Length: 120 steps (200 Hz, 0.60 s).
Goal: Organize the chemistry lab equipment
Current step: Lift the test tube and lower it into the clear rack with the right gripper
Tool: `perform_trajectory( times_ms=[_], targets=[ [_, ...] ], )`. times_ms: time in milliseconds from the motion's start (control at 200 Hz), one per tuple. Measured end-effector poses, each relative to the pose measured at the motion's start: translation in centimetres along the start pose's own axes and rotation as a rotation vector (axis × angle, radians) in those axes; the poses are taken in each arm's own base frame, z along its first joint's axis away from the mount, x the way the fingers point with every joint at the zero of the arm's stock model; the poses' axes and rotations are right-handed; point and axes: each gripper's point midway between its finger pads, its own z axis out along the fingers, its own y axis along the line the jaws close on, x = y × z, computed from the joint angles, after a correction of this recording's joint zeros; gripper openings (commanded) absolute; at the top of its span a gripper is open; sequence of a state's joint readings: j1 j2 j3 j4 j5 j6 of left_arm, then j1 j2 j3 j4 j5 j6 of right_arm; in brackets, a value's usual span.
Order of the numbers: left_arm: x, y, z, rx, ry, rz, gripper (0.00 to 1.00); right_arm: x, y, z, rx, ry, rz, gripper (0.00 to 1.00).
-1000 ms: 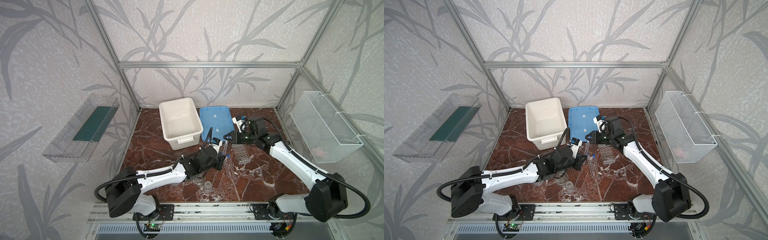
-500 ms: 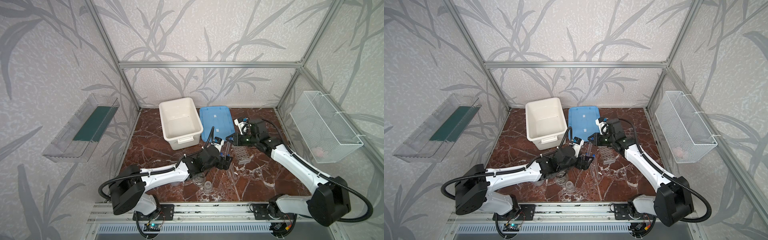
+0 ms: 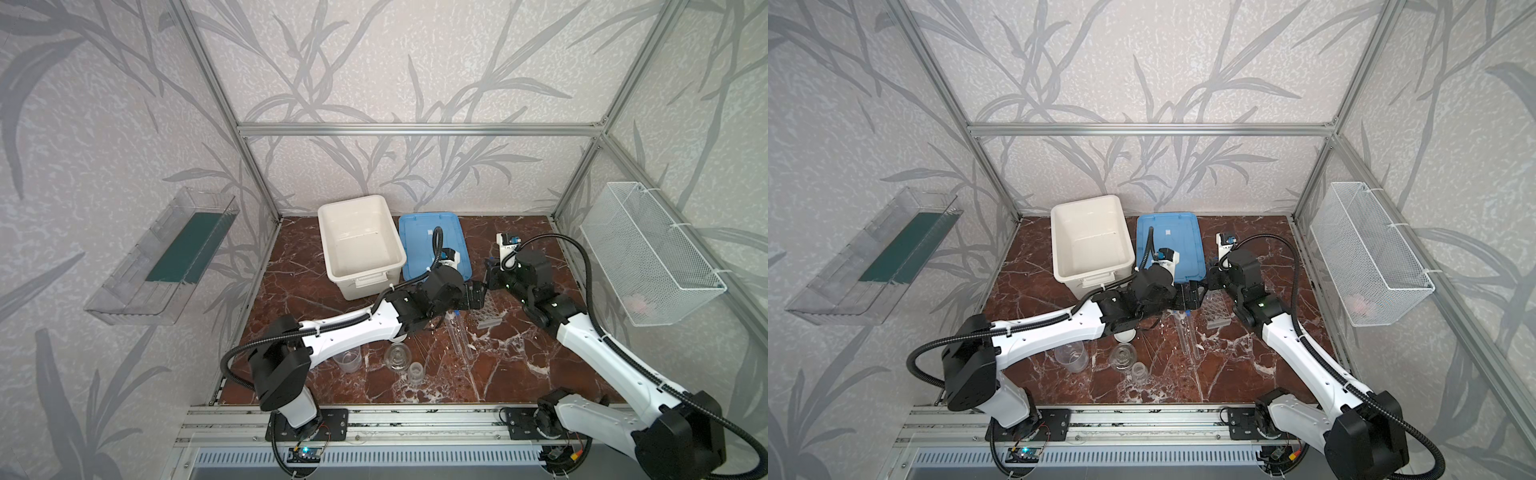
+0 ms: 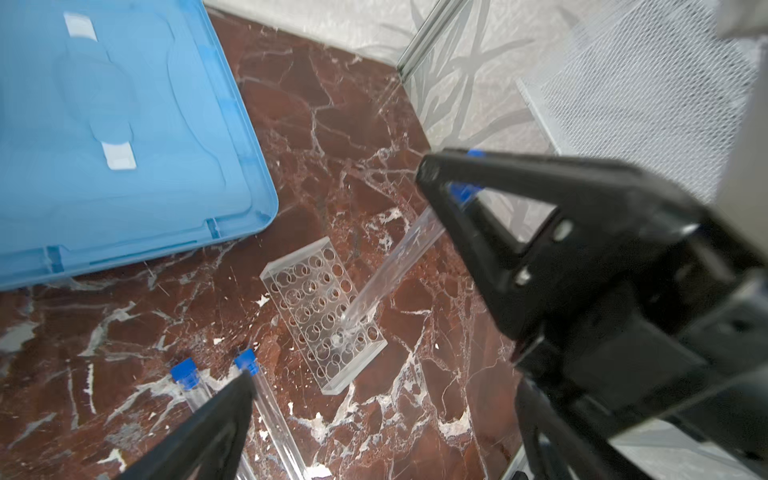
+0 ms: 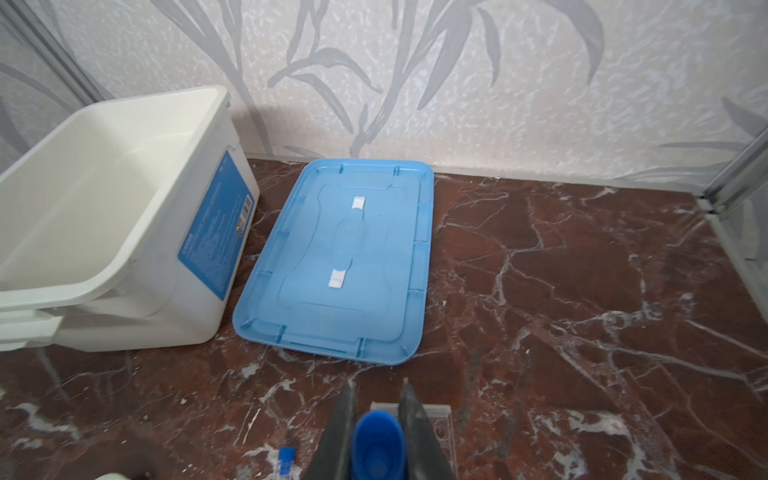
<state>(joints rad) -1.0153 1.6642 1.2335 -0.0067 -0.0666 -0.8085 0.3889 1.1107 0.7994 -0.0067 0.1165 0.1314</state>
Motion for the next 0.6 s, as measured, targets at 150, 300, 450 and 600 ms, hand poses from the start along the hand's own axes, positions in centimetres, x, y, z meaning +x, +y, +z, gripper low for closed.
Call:
perform_trajectory(
  times_ms=[150,300,450,600],
  targets=[
    [1.8,0.9,2.1,0.016,0.066,-0.042,0.98,-0.8,-1.3,0.9,0.08,-0.074,-0.035,0.18],
    [1.5,1.8,2.6,0.026,0.073,-0.081,0.99,-0.6,-2.2,2.0,0.135,-0.109,-0.04,0.18],
    [1.0,2.4,2.8,0.021,0.069,-0.098,0.98,0.4,-3.1,3.4,0.173,-0.115,-0.047,0.18],
    [2.2,3.3,3.8,-0.001,0.097,-0.096,0.98,1.5,-3.8,4.3,0.194,-0.111,-0.044,0.18]
  ],
)
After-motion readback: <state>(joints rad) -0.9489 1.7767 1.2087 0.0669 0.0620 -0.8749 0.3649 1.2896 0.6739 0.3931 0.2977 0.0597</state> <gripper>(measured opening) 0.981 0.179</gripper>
